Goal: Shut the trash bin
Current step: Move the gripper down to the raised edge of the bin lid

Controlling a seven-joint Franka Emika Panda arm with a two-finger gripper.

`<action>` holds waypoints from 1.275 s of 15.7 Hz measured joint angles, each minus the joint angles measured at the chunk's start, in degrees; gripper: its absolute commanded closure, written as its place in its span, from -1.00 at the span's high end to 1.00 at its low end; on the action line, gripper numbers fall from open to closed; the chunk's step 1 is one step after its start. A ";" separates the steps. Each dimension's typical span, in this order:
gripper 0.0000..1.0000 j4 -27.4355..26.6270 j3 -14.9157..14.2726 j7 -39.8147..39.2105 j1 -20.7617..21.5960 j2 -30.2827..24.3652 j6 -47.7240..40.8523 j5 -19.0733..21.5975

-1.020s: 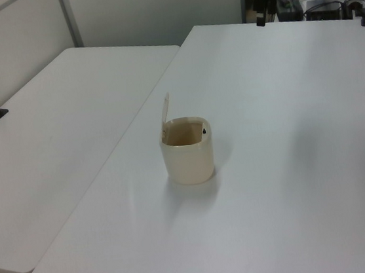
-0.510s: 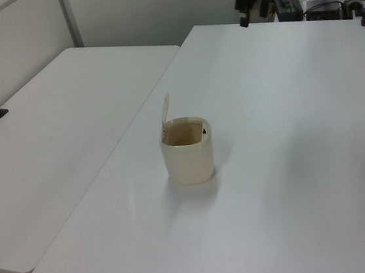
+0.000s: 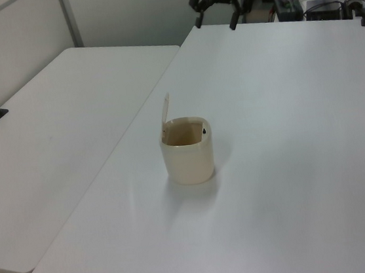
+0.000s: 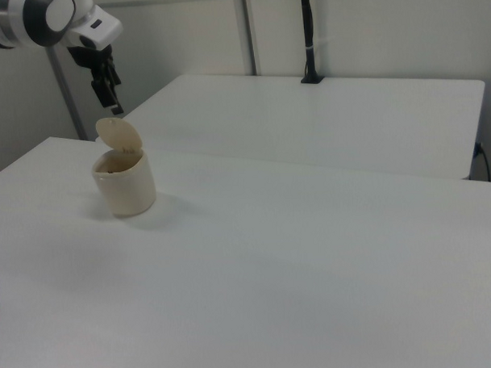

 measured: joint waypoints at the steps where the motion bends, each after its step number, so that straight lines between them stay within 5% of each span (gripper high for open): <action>1: 0.53 0.15 0.00 3.85 0.57 0.58 1.83 0.00; 5: -0.89 0.47 0.04 9.82 2.33 2.53 9.75 0.70; 6: -1.00 0.49 0.04 10.82 2.88 3.19 12.13 0.77; 10: -1.00 0.70 0.06 12.15 4.64 6.85 20.52 0.77; 20: -1.00 5.41 0.07 16.77 8.23 15.05 22.86 0.64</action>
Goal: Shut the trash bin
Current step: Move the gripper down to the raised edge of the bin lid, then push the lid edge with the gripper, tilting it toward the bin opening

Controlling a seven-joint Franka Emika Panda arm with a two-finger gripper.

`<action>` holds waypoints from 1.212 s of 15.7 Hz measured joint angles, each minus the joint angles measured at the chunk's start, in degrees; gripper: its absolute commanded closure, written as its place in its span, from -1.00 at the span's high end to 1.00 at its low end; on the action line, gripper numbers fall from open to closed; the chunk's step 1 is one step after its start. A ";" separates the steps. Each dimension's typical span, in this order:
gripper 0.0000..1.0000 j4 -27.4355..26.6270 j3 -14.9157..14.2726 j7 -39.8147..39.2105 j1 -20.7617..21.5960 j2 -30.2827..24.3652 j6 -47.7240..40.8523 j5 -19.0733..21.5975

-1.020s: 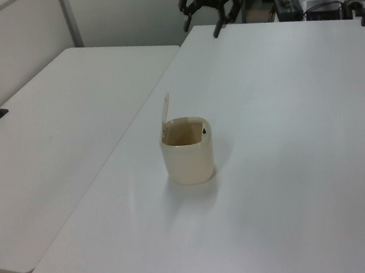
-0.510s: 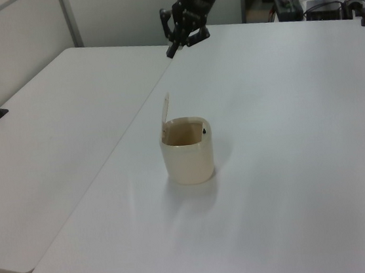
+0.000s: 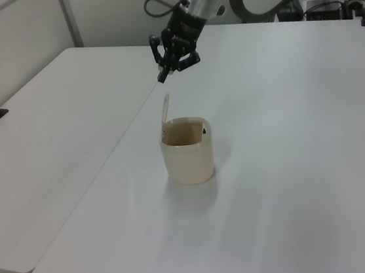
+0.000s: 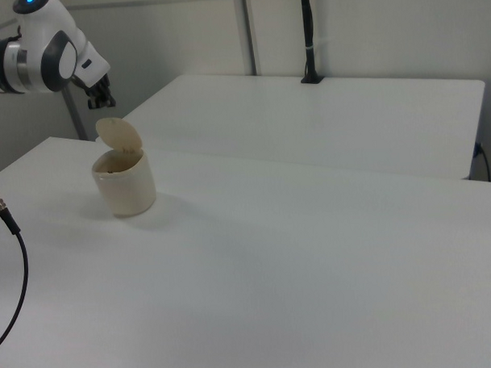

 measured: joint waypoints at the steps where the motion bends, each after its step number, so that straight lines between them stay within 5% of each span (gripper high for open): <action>1: -1.00 0.04 0.00 0.88 0.30 0.47 0.16 -0.40; 19: -1.00 0.21 0.38 6.10 0.94 2.93 1.62 -7.74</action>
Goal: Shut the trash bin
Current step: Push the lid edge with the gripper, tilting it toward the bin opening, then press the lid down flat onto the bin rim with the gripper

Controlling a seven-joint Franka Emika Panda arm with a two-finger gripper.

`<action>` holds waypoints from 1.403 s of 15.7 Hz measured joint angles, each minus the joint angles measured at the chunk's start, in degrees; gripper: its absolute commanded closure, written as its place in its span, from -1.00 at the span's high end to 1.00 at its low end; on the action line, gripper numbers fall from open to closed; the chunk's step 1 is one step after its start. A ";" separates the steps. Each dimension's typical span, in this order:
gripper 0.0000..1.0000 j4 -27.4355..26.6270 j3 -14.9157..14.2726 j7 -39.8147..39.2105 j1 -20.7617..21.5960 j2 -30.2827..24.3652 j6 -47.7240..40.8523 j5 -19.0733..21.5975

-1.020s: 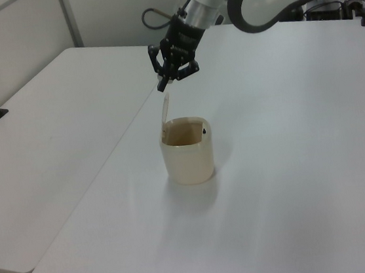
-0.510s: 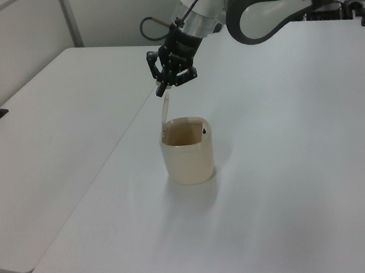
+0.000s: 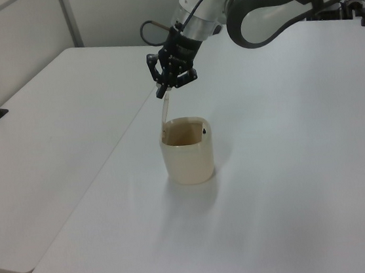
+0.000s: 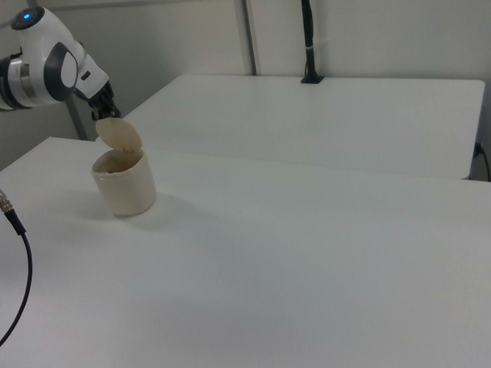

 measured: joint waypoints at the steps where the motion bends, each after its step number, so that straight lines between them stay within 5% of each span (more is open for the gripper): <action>1: -1.00 -0.07 0.06 0.00 0.01 0.00 -0.02 -0.07; 22: -1.00 -5.78 2.14 -7.25 -0.05 -0.21 -10.96 -0.28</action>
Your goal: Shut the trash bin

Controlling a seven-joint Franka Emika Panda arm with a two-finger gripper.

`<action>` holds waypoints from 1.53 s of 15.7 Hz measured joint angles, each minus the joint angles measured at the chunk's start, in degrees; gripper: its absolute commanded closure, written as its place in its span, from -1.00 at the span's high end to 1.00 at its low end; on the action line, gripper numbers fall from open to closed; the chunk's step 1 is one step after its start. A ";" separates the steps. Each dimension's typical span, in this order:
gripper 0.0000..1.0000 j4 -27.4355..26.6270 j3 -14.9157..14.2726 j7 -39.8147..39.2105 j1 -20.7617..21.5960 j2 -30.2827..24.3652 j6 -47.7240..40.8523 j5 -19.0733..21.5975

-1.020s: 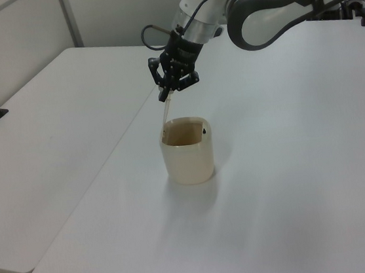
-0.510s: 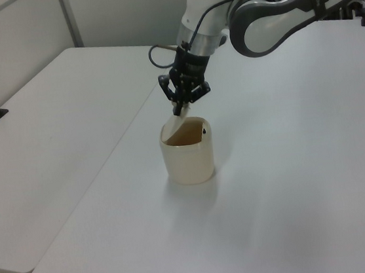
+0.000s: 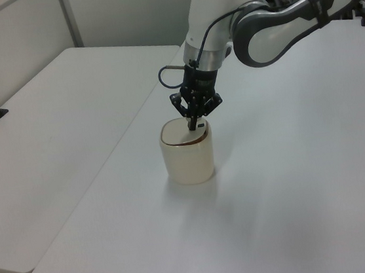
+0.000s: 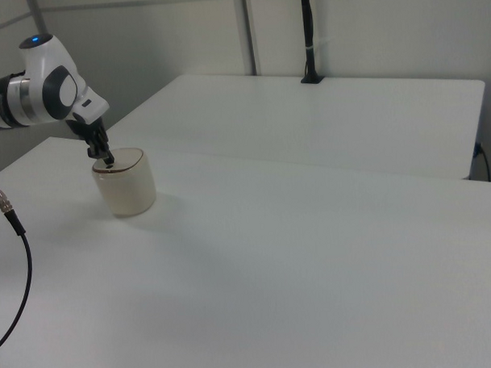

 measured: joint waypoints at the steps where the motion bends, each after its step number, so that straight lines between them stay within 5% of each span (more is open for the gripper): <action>1: -1.00 -0.46 0.00 -0.35 -0.03 0.00 0.00 0.00; 13: -1.00 -1.02 0.06 -0.74 -0.42 -0.80 -0.72 0.00; 18: -1.00 -1.03 0.05 -5.65 -2.84 -6.83 -8.32 0.11; 24: -1.00 -3.50 0.02 -21.07 -8.34 -16.75 -18.88 4.20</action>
